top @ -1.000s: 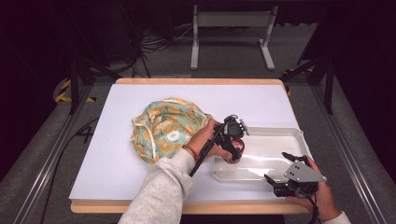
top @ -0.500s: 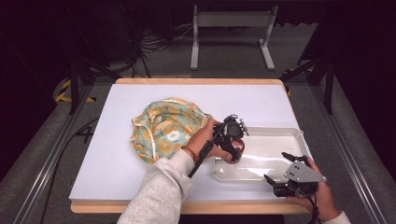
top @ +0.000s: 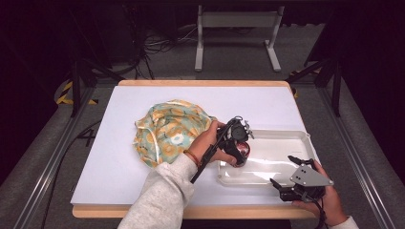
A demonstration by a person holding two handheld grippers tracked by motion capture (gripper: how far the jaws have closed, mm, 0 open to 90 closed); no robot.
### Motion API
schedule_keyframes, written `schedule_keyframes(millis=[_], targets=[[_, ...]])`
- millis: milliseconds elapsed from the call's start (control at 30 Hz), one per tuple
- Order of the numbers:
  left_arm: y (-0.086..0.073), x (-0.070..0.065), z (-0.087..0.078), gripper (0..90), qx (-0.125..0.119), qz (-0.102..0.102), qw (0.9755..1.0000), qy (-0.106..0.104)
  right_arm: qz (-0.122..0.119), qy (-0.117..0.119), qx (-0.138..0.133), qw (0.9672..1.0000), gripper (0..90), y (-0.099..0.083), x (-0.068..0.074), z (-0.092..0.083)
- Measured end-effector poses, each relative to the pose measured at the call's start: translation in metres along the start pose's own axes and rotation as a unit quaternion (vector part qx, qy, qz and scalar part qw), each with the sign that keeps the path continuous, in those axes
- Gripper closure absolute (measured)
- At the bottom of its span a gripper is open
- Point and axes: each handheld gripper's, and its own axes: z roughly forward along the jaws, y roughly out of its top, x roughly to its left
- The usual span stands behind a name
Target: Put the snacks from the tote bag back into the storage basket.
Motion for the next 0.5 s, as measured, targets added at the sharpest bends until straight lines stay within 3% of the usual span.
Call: schedule_keyframes(millis=[500], targets=[[-0.0087, 0.0021, -0.0110, 9.0, -0.017, -0.001, 0.9997, 0.018, 0.003, -0.005, -0.005, 1.0000, 8.9, 0.0009, -0.0001, -0.0017]])
